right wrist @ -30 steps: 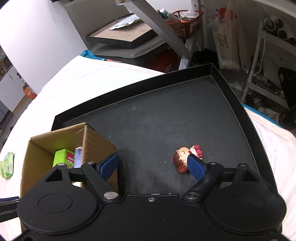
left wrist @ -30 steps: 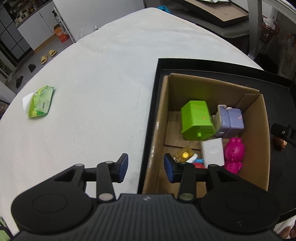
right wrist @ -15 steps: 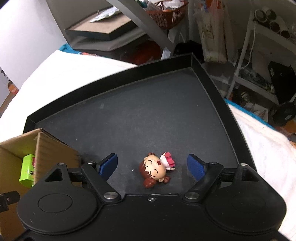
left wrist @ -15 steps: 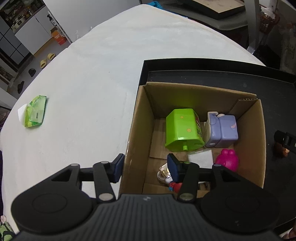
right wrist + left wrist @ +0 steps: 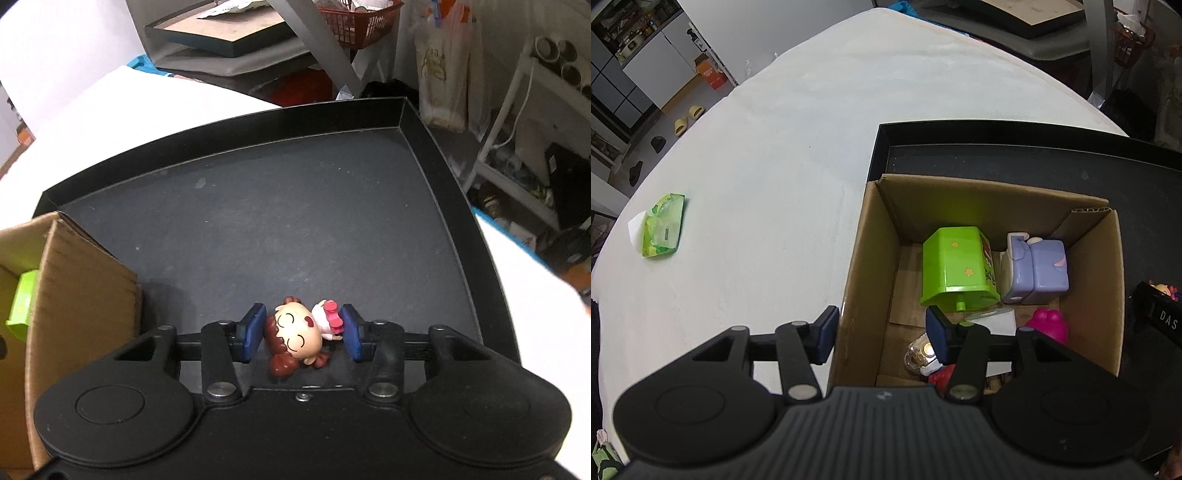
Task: Organize rigid objects
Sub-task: 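Move the right gripper to the brown-haired doll and close on it, then carry the brown-haired doll into the box and open the right gripper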
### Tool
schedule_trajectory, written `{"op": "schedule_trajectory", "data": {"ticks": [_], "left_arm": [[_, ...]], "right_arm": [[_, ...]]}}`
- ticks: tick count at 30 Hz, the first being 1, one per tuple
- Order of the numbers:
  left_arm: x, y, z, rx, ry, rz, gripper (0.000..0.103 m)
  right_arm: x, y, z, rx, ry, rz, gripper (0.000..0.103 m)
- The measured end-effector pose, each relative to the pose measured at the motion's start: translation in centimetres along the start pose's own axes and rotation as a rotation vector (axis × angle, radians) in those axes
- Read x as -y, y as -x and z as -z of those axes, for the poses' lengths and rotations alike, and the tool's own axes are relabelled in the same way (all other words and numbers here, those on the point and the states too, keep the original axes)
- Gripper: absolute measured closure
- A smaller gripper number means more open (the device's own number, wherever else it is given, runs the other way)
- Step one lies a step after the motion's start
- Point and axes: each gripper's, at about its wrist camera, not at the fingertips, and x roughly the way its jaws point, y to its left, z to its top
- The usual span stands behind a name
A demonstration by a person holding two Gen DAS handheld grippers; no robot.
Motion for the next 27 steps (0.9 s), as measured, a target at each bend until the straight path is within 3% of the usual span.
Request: {"op": "schedule_trajectory", "data": {"ticks": [4, 12, 27], "left_arm": [[-0.3, 0.2, 0.3, 0.006, 0.004, 0.008, 0.053], [-0.9, 0.9, 1.1, 0.030, 0.011, 0.050, 0.053], [-5.9, 1.8, 3.5, 0.051, 0.093, 0.121, 0.053]], "right_arm": [[0.3, 0.3, 0.1, -0.009, -0.029, -0.036, 0.060], [0.1, 1.8, -0.1, 0.061, -0.015, -0.028, 0.060], [-2.0, 7.1, -0.2, 0.162, 0.023, -0.107, 0.060]]}}
